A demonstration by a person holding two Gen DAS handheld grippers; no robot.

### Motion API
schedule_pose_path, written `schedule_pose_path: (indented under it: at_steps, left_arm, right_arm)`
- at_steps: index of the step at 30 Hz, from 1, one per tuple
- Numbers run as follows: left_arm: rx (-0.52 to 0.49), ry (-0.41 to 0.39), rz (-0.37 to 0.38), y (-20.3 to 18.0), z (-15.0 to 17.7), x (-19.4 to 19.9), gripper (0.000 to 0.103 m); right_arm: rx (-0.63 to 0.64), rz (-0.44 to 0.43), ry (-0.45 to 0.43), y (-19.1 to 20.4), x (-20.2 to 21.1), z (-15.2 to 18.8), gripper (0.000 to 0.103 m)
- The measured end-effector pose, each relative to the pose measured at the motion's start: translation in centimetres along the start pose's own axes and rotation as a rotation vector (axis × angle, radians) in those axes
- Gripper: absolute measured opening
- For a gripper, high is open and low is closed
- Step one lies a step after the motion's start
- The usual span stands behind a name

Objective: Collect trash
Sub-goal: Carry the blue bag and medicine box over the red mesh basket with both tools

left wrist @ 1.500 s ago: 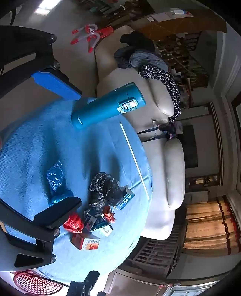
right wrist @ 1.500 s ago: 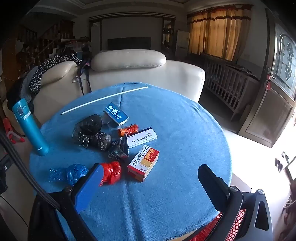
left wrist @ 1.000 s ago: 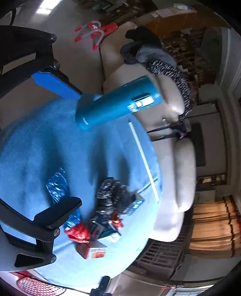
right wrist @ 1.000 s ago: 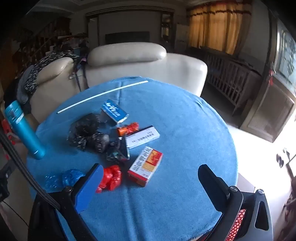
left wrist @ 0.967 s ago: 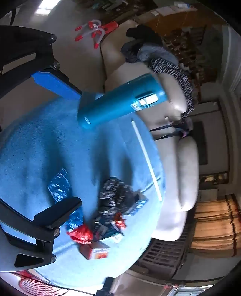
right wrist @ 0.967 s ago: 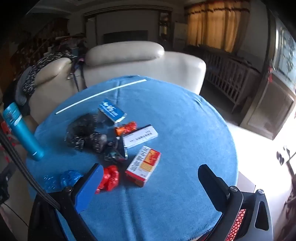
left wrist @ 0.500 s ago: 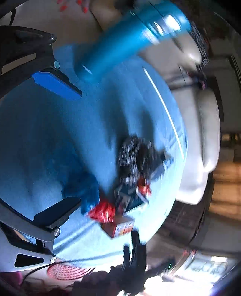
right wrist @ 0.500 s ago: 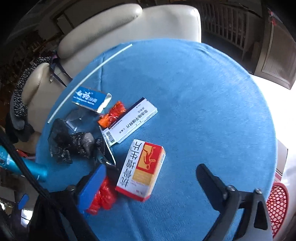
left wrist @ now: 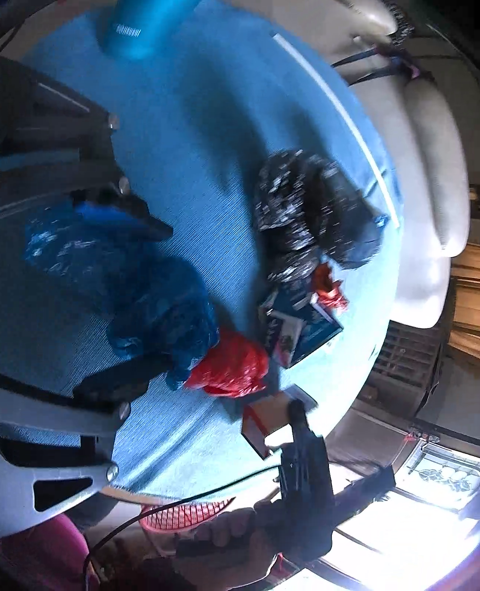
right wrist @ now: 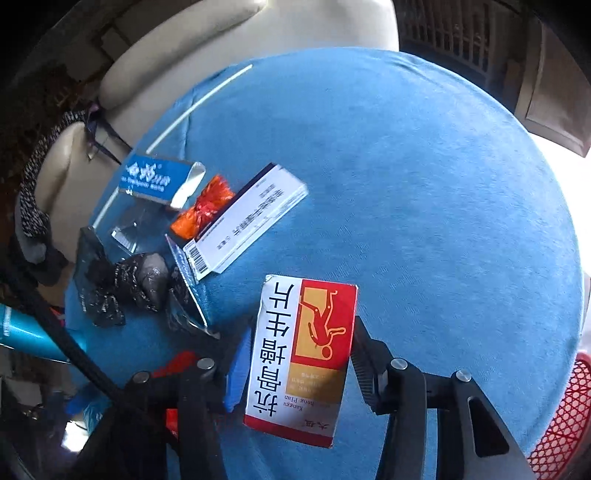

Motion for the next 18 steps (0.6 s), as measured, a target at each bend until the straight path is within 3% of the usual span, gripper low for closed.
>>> schedule_pose_path:
  at_steps: [6,18]
  left_arm:
    - [0.027,-0.017,0.020,-0.9,0.0,-0.2,0.040]
    - [0.079,-0.075,-0.104,-2.5,1.4,3.8,0.035]
  right_arm:
    - [-0.021,-0.057,-0.044,-2.8,3.2,0.3,0.052]
    - [0.030,-0.137,-0.217,-7.2,11.6,3.5,0.052]
Point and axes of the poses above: each gripper's, at about its wrist camera, not at the fingertips, and x roughly against the way its jaws point, y to its left, z to its underside, the point moved 6 cm from there along -x, roughly the way its jaws point, and after that the axes turned 4 degrees about -x, right-handed, at the moved point
